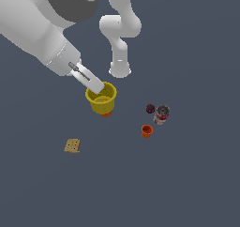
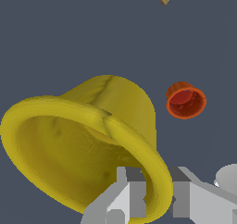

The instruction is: Pick up a designated object from a clutter of objects.

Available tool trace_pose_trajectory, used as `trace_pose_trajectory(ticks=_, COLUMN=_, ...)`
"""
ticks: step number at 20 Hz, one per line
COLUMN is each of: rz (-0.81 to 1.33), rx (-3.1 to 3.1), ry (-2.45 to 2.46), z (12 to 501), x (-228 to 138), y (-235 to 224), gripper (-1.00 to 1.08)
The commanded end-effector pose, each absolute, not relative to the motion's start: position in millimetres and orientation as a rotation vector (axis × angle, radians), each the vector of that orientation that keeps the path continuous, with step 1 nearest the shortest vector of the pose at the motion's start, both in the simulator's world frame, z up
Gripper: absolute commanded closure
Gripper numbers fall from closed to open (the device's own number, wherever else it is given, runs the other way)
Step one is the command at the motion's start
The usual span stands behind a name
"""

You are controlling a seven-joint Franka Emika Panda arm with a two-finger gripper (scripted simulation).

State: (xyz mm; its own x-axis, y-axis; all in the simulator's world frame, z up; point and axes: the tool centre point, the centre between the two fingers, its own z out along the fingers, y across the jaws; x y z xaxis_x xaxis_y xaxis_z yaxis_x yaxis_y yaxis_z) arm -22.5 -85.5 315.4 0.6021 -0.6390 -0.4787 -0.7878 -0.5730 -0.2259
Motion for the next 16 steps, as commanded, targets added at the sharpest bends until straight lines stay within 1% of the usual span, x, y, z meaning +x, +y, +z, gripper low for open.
trace_pose_trajectory(ticks=1, rz=0.484, rx=-2.414, ry=1.137, z=331.0, x=-14.0, y=-95.0, gripper=1.08)
trace_pose_trajectory(ticks=9, rz=0.484, rx=-2.411, ry=1.132, z=369.6, x=9.5, y=-120.8, gripper=1.08)
trace_pose_trajectory(ticks=16, rz=0.483, rx=-2.409, ry=1.130, z=390.5, x=23.0, y=-134.7, gripper=1.08)
